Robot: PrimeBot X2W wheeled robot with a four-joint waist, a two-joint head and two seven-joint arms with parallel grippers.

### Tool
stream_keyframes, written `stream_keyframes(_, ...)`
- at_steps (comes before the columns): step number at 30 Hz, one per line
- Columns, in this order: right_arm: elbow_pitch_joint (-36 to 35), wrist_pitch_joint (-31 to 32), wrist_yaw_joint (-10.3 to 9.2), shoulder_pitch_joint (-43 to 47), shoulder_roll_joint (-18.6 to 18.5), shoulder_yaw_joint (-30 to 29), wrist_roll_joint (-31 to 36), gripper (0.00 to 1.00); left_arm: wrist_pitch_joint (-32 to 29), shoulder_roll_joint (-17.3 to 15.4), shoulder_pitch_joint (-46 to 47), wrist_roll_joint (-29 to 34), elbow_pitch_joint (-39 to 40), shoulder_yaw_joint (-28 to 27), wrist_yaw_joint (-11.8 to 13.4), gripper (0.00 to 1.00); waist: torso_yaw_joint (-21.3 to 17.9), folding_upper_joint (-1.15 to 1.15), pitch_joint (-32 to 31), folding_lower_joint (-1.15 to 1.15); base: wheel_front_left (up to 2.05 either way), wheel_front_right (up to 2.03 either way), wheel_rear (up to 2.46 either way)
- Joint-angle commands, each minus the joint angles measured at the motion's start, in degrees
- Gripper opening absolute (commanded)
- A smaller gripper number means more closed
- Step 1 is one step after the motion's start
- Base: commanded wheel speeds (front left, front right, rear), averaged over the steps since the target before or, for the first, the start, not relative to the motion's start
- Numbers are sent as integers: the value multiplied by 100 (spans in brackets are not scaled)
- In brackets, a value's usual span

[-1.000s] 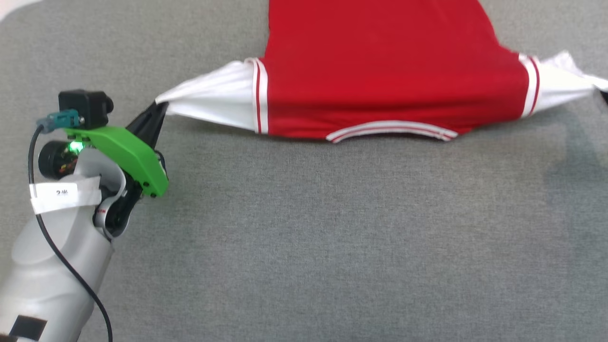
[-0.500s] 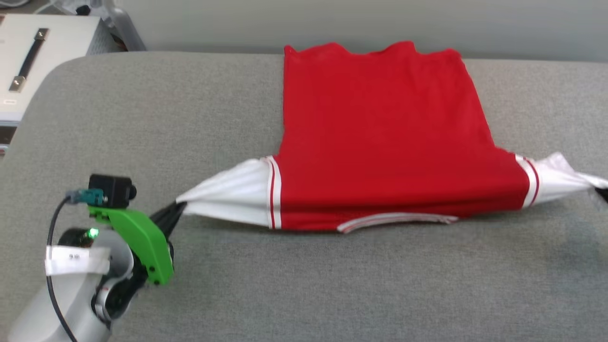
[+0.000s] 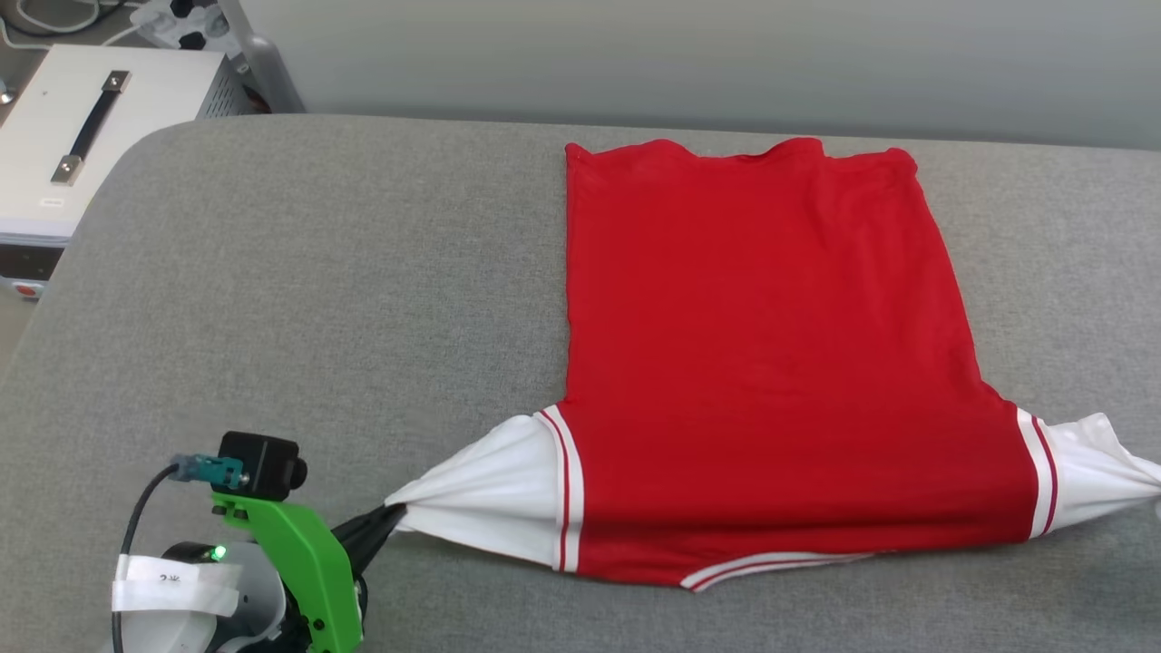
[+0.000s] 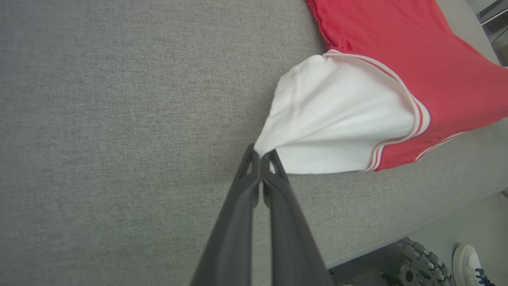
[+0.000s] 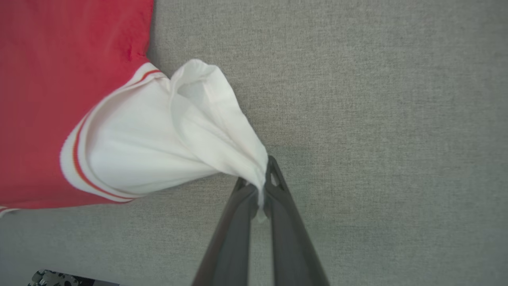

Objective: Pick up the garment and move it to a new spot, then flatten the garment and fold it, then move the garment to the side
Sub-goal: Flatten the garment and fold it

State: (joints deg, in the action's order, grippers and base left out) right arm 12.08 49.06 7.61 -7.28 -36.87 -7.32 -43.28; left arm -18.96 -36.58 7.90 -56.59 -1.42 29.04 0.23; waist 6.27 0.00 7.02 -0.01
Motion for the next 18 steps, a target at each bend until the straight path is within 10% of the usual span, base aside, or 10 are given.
stream_keyframes(1, -148, 84, -12, 90, 81, -144, 138, 0, -38, -62, -89, -51, 90, 1, 49, 0, 38, 0, 102, 1, 0, 0, 0)
stream_keyframes(6, -720, 474, -12, 166, 339, -312, 469, 0, -199, -37, -47, -22, 435, 115, 111, 0, 102, 0, 387, 1, 0, 0, 0)
stream_keyframes(7, -877, 464, -12, 162, 325, -277, 529, 62, -246, -52, -39, 5, 503, 152, 121, 0, 117, 0, 450, 1, 0, 0, 0)
stream_keyframes(8, -1014, 458, -12, 156, 326, -292, 599, 100, -330, -70, -30, 35, 619, 212, 133, 0, 147, 0, 549, 1, 0, 0, 0)
stream_keyframes(18, -1704, 957, -12, -786, 291, -278, 528, 100, -822, -209, 23, 319, 1634, 519, 422, 0, 454, 0, 1375, 1, 0, 0, 0)
